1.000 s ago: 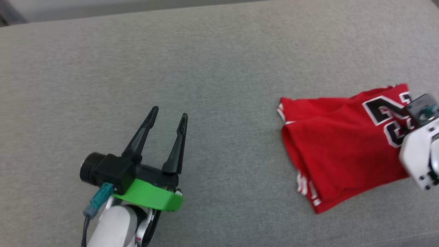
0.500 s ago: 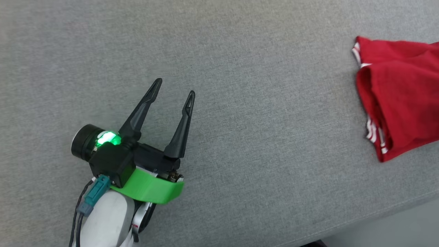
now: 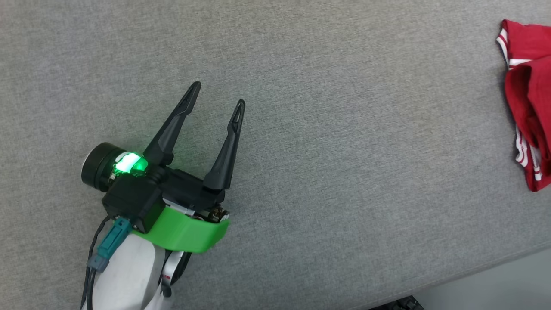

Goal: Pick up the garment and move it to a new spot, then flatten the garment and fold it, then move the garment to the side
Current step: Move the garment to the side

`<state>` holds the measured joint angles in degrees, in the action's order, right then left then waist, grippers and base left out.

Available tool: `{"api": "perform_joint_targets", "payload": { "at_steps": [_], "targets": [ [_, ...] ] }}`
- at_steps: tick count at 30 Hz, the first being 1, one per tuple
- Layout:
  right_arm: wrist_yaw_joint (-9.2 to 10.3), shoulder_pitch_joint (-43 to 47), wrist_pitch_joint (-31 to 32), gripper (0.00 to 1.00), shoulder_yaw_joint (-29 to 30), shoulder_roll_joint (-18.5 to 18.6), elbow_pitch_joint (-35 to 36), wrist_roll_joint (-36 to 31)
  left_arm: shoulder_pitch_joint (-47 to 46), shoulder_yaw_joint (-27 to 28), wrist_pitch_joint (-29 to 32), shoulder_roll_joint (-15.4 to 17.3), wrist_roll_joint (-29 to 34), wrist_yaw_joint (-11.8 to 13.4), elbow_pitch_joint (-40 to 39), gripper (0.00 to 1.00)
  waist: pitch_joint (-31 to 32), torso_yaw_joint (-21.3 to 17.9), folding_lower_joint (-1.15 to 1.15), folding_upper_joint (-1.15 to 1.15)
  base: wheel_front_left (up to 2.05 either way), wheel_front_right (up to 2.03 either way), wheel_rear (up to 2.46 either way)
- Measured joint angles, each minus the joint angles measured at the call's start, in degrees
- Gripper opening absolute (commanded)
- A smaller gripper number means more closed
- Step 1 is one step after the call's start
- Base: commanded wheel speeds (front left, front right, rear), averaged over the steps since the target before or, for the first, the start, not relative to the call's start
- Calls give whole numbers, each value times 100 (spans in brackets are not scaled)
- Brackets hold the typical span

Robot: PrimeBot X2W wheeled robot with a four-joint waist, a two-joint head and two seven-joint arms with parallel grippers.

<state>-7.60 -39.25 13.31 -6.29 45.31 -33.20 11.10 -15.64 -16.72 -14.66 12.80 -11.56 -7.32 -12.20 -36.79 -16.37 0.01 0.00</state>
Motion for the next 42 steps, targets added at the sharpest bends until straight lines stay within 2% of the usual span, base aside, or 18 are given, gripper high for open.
{"api": "perform_joint_targets", "payload": {
  "at_steps": [6,7,8,9,17,24,31,35,42],
  "targets": [
    [0,-183,-101,0,54,-66,-375,-36,-1,9,0,-11,1,0,13,100,-48,104,0,0,0,0,0],
    [0,-202,-97,45,73,-96,-435,-38,-1,14,0,-15,1,0,31,100,-29,113,0,0,0,0,0],
    [0,-205,-109,97,78,-111,-463,-68,-2,22,0,-24,0,0,41,100,-4,121,0,0,0,0,0],
    [0,-207,-123,100,85,-120,-493,-107,-2,25,0,-35,0,0,58,100,23,128,0,0,0,0,0],
    [0,-228,-245,100,66,-125,-415,-175,3,76,0,-278,-76,0,294,100,385,199,0,0,0,0,0],
    [0,-179,-358,100,-200,-260,430,-167,224,382,0,-500,-131,0,833,100,952,313,0,0,0,0,0],
    [0,348,-589,100,-250,-949,1419,256,698,800,0,-638,-132,0,1135,100,1658,469,-1,0,0,0,0],
    [1,835,-921,100,65,-1341,1907,358,907,992,-1,-744,-142,0,1174,100,2072,593,-1,0,0,0,0],
    [2,1920,-1566,100,444,-2407,2665,554,1156,1125,0,-789,-229,0,1283,100,2654,910,-1,0,0,0,0]
  ]
}}
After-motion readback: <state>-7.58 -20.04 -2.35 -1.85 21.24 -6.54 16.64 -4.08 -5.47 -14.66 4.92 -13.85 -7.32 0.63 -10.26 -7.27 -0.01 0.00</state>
